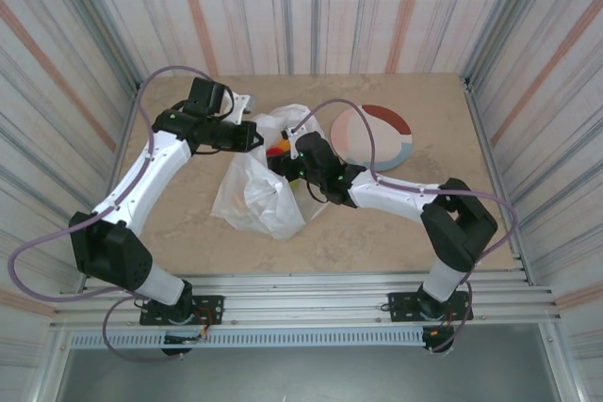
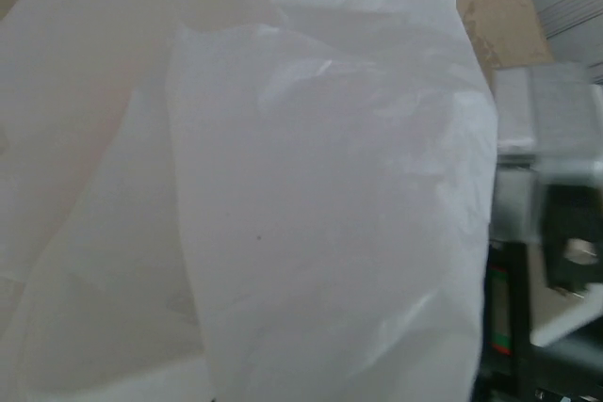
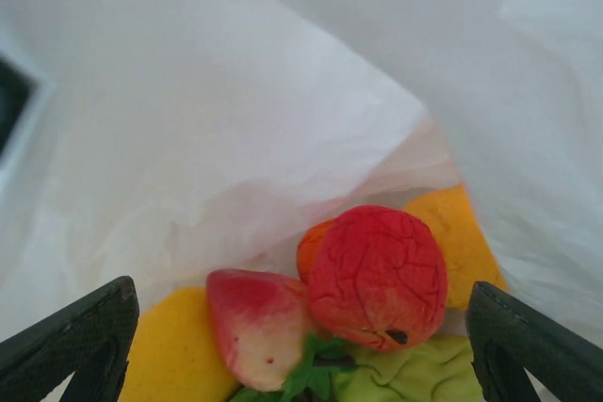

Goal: Place the fruits into the plastic bag

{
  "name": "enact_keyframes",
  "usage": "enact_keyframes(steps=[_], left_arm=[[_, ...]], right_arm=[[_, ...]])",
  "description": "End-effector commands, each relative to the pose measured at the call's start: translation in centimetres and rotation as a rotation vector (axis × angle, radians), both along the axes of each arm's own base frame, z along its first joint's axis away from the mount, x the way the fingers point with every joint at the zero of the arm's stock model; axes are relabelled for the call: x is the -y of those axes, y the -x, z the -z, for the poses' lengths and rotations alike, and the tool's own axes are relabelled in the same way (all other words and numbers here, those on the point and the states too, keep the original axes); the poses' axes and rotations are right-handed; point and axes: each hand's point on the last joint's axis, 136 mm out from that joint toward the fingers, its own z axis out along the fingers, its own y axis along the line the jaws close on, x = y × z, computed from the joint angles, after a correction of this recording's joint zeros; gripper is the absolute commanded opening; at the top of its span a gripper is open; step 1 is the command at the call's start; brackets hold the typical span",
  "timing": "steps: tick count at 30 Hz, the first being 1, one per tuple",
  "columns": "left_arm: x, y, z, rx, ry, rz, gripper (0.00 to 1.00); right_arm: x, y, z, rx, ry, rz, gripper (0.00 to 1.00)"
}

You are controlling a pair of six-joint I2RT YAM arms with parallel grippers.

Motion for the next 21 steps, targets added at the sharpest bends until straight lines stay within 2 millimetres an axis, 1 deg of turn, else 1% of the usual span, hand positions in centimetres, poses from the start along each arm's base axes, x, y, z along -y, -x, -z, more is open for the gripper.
enact_keyframes(steps=[1,4,7,11,14,18,20,21], left_arm=[[-0.2,0.3,0.1,-0.004,-0.001,0.014,0.0],[-0.2,0.3,0.2,-0.004,-0.004,0.013,0.0],[-0.3,0.2,0.3,-0.005,-0.007,0.011,0.0],[-0.3,0.2,0.4,-0.007,-0.012,0.008,0.0],[-0.4,0.0,0.5,-0.006,-0.016,0.003,0.01],[-0.8,0.0,0.5,-0.004,-0.028,-0.008,0.06],[-0.8,0.0,0.5,-0.001,-0.028,-0.011,0.08],[-0.8,0.0,0.3,0.003,-0.027,-0.012,0.08]], right_arm=[[0.7,1.6,-0.7,0.013,0.03,-0.074,0.9],[1.2,2.9,-1.5,0.01,0.034,-0.129,0.89],[2.1,4.5,-2.4,0.012,0.059,-0.189,0.89],[4.2,6.9,-3.7,0.037,0.099,-0.239,0.88],[6.1,8.1,-4.8,0.059,0.108,-0.247,0.88],[9.0,8.8,-6.3,0.098,0.103,-0.214,0.88],[10.6,8.7,-6.8,0.118,0.105,-0.181,0.88],[11.4,8.4,-6.8,0.125,0.119,-0.159,0.89]])
